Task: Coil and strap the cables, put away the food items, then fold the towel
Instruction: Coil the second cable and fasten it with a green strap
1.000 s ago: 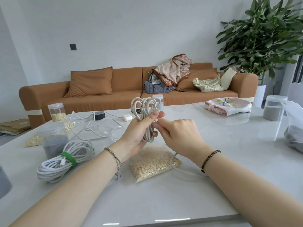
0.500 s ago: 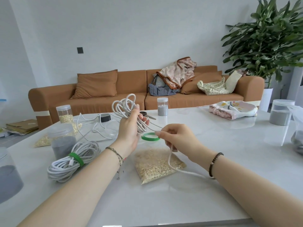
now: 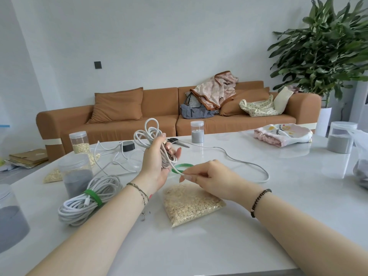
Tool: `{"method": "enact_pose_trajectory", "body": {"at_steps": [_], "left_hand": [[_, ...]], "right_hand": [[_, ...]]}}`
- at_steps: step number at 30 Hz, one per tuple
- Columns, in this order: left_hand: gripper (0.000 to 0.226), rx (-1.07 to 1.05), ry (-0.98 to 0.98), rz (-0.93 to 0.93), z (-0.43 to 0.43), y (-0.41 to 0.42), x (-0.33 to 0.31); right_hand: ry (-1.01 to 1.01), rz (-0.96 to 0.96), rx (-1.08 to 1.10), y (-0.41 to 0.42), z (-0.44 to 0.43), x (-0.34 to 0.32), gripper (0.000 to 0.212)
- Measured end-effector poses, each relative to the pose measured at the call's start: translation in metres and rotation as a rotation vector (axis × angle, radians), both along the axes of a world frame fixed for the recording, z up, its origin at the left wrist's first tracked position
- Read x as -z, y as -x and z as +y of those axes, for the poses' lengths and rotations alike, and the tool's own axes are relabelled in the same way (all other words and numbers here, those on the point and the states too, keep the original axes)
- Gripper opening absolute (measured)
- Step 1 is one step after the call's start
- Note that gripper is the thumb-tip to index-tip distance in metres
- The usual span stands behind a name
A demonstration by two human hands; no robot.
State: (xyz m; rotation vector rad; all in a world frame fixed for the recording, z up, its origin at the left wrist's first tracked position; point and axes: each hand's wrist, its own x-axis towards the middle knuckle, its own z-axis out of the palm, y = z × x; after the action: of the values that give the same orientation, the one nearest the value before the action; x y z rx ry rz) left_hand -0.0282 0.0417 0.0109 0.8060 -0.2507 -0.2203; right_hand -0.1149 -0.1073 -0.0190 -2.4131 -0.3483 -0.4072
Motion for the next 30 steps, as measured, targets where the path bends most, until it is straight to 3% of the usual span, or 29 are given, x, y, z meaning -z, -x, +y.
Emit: {"method": "enact_pose_trajectory", "body": {"at_steps": [6,10,14,20,26,30], "left_hand": [[0.027,0.194,0.016,0.047,0.005,0.001,-0.002],[0.032,0.279,-0.072,-0.025,0.004,0.005,-0.003],[0.033,0.239,-0.255,-0.18,-0.004,0.008,0.0],[0.028,0.112,-0.459,-0.284,-0.01,0.008,0.011],[0.034,-0.091,-0.425,-0.255,-0.009,0.003,0.011],[0.035,0.049,-0.368,-0.205,-0.01,0.01,0.006]], "right_hand": [[0.0,0.045,0.066,-0.004,-0.008,0.0,0.018],[0.102,0.018,0.127,-0.005,-0.008,-0.001,0.018],[0.232,-0.032,0.231,-0.005,-0.013,-0.004,0.016],[0.231,-0.264,0.299,-0.003,-0.016,-0.007,0.01],[0.29,-0.394,0.198,-0.005,-0.004,0.003,0.012],[0.31,-0.346,0.306,-0.004,-0.006,-0.001,0.015]]}}
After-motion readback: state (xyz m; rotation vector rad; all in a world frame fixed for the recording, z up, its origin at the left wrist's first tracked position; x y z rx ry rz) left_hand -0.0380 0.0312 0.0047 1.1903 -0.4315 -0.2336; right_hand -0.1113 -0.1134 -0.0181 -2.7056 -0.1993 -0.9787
